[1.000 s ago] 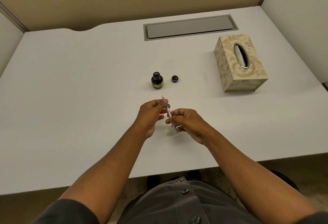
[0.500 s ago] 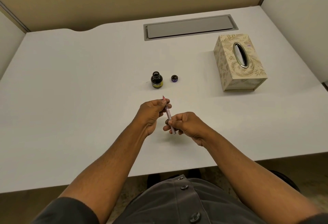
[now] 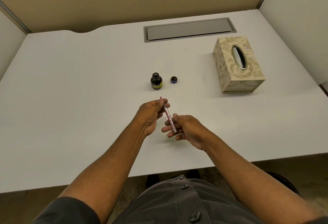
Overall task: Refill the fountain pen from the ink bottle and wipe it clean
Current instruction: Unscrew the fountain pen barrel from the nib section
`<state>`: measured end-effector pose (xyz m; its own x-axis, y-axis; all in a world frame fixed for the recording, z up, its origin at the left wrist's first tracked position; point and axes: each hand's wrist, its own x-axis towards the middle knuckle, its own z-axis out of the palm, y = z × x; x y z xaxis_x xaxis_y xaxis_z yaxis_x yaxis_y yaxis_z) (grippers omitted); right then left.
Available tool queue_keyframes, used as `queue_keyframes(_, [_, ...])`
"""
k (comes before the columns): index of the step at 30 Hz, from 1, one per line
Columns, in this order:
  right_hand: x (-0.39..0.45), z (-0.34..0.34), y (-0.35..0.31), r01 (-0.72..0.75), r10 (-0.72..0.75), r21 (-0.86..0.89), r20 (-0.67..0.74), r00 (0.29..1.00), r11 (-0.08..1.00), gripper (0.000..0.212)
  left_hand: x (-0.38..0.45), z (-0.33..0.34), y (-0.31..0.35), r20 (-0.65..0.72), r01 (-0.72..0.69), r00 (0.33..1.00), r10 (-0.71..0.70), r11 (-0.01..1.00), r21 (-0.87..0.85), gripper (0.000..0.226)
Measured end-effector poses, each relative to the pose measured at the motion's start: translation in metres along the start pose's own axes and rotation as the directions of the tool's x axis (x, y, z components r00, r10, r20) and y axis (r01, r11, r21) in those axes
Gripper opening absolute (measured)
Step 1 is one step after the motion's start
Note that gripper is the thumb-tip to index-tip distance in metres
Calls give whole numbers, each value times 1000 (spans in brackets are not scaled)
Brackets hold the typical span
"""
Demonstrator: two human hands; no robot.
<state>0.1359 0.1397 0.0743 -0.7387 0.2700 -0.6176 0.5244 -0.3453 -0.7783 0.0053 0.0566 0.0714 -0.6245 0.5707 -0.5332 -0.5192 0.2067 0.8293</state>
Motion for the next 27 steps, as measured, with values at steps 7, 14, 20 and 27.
queue_keyframes(7, [1, 3, 5, 24, -24, 5, -60, 998, 1000, 39, -2, 1, 0, 6, 3, 1000, -3, 1000, -11, 18])
queue_keyframes(14, [-4, 6, 2, 10, -9, 24, -24, 1000, 1000, 38, -3, 2, -1, -2, -8, 1000, 8, 1000, 3, 18])
queue_keyframes(20, [-4, 4, 4, 26, -29, -29, -95, 995, 999, 30, -5, 2, -2, 11, 2, 1000, -2, 1000, 5, 18])
queue_keyframes(27, [-8, 4, 3, -11, 12, 39, -7, 1000, 999, 39, -5, 2, 0, 1, -6, 1000, 6, 1000, 4, 18])
